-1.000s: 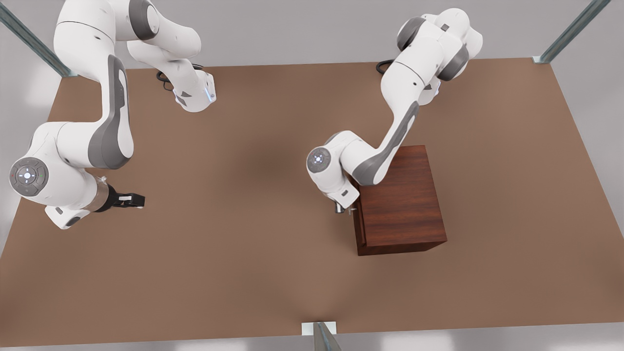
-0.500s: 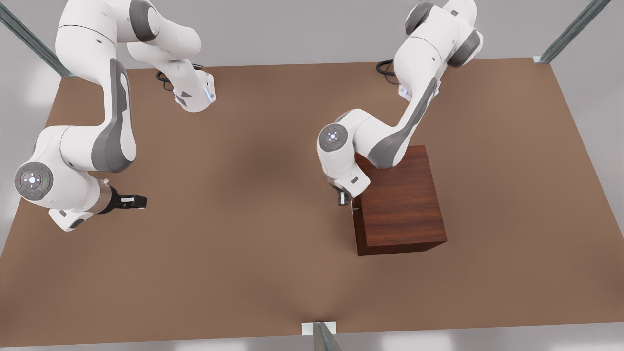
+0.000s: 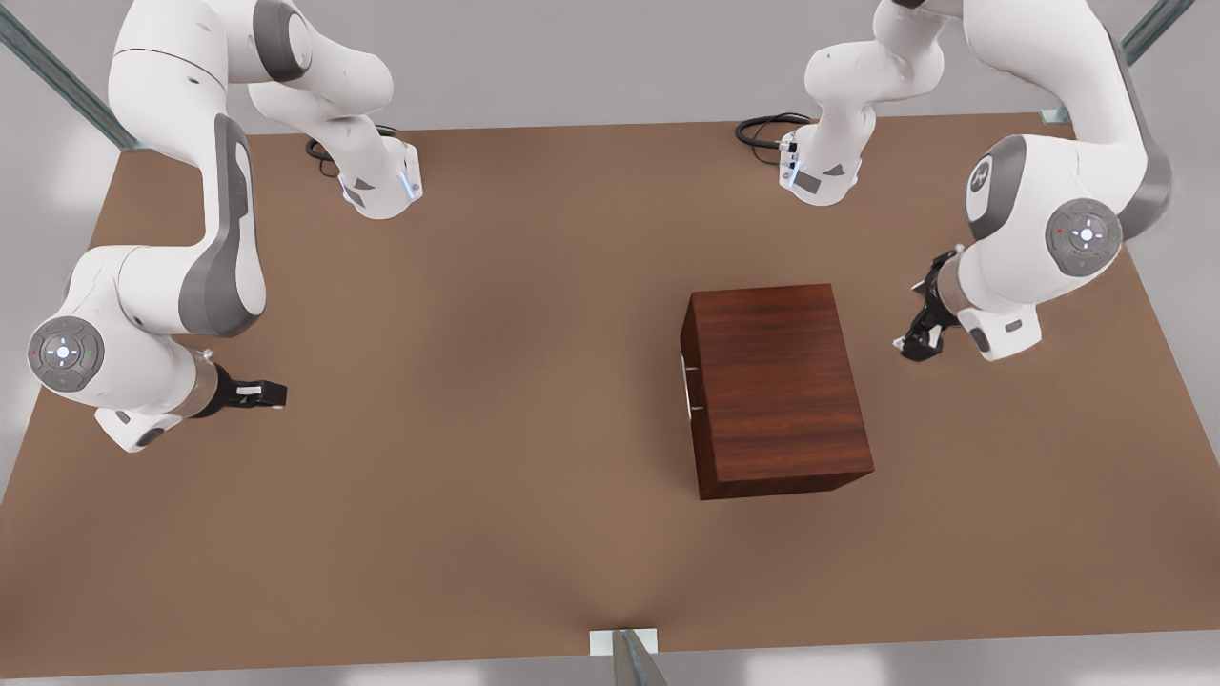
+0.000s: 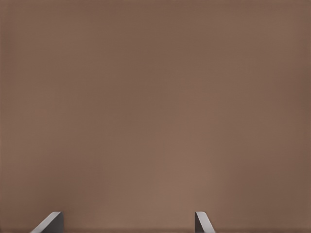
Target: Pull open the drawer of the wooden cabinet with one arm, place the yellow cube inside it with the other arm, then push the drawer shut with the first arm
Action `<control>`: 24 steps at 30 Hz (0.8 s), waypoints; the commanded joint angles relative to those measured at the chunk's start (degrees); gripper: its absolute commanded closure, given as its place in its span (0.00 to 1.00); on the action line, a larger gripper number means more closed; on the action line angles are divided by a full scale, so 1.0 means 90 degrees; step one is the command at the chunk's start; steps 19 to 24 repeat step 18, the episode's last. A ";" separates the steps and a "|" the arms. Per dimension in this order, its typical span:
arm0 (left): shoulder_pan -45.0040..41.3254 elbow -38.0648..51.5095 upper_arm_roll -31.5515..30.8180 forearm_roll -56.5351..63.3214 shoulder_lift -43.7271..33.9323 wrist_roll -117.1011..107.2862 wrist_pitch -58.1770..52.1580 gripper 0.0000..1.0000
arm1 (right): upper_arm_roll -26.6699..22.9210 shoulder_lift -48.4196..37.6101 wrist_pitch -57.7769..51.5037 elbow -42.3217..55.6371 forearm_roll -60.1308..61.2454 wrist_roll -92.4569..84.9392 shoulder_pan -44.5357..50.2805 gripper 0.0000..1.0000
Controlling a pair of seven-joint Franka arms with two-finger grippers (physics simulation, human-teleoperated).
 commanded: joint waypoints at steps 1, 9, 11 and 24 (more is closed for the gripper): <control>-0.0028 -0.0224 -0.0009 -0.0001 -0.0186 0.8038 0.0885 0.00 | -0.0002 -0.0008 -0.0003 0.0003 0.0004 -0.0006 0.0000 0.00; -0.0467 0.1467 0.0596 -0.0030 0.0909 0.8476 0.0015 0.00 | -0.0002 -0.0008 -0.0003 0.0003 0.0004 -0.0006 0.0000 0.00; -0.0556 0.1496 0.0597 -0.0029 0.0967 0.8449 0.0064 0.00 | -0.0002 -0.0008 -0.0003 0.0003 0.0004 -0.0006 0.0000 0.00; -0.0819 0.1525 0.0880 -0.0049 0.0987 0.8429 0.0074 0.00 | -0.0002 -0.0008 -0.0003 0.0003 0.0004 -0.0006 0.0000 0.00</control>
